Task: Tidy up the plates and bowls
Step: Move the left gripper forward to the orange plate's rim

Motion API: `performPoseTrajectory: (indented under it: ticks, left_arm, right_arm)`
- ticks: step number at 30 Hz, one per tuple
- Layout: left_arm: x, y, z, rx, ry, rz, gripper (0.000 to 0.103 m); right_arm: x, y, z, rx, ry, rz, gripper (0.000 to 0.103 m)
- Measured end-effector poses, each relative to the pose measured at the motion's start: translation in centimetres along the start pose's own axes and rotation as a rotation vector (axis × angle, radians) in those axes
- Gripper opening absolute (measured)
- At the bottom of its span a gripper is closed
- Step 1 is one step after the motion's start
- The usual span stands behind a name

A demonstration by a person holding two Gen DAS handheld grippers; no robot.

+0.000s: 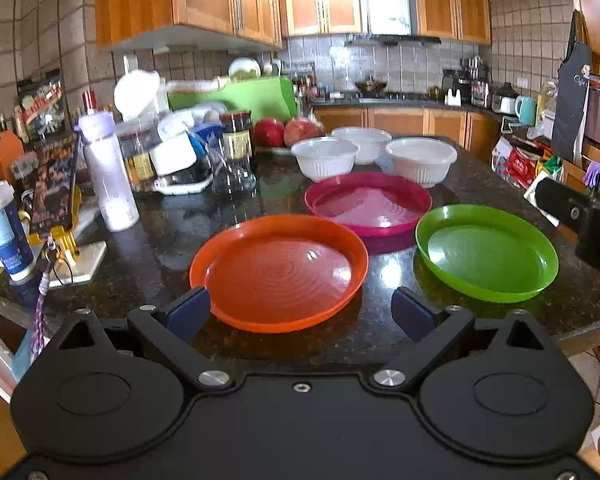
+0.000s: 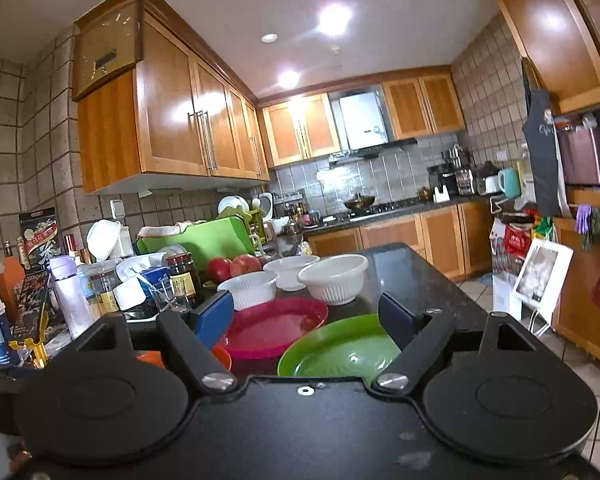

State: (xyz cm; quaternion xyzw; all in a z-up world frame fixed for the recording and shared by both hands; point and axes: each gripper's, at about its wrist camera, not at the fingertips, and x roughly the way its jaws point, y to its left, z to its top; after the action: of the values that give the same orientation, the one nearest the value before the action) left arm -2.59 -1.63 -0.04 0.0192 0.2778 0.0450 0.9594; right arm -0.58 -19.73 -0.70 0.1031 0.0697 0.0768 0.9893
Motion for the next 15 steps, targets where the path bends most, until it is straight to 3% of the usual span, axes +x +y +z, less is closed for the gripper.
performPoseTrajectory:
  ticks: [4,10,15]
  left_arm:
    - [0.9,0.9,0.2,-0.030,0.053,-0.002,0.097]
    - [2.2,2.8,0.3,-0.044,0.102,0.000,0.096]
    - [3.1,5.2,0.9,-0.050,0.105,0.028,0.092]
  right_arm:
    - [0.2,0.1,0.2,-0.042,0.000,0.051,0.084]
    - [1.9,1.2,0.2,-0.069,0.069,0.158,0.084]
    - [3.8,3.3,-0.1,-0.104,0.104,0.197,0.083]
